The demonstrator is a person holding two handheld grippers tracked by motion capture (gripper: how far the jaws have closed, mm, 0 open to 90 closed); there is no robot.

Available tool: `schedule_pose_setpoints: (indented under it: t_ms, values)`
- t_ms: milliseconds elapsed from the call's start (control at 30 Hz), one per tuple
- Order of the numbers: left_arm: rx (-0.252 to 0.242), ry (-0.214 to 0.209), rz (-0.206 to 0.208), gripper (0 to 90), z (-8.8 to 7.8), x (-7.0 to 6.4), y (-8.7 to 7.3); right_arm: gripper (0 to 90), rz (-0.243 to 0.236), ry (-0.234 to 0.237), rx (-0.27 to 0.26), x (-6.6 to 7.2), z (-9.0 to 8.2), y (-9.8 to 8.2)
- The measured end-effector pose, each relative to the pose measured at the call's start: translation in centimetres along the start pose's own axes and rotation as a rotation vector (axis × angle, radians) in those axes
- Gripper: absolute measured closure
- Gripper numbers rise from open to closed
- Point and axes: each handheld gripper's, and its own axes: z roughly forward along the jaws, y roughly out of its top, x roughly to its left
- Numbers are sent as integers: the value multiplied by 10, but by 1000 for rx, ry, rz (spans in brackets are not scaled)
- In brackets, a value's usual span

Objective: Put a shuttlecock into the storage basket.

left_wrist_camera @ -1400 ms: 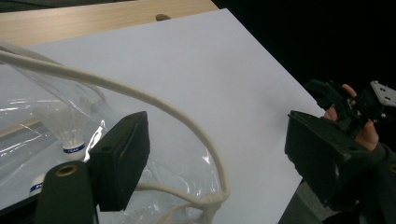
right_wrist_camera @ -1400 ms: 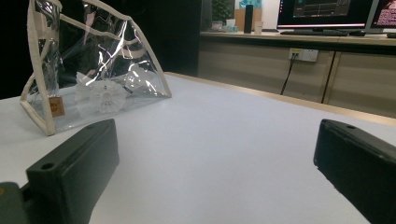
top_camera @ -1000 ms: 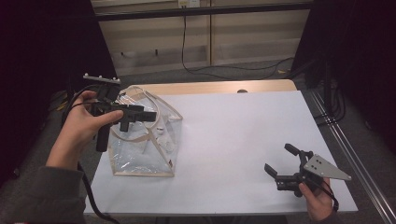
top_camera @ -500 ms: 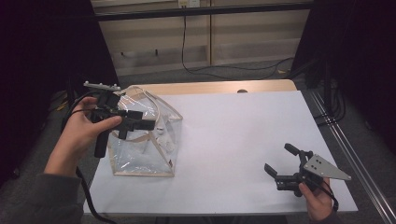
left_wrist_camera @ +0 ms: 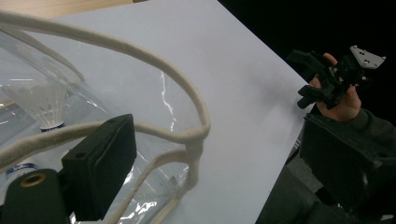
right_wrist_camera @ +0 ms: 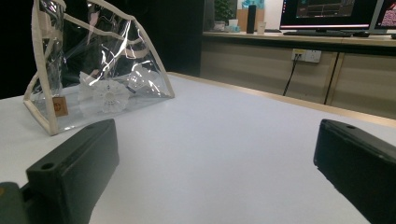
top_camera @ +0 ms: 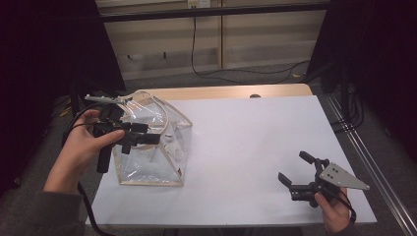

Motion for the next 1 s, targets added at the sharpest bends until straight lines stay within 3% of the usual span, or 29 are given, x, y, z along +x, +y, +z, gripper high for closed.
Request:
schedule_pose_setpoints:
  t_ms: [1000]
  values:
    - [8, -50, 27, 113, 22, 2, -40, 0, 2, 0, -1, 0, -1, 1]
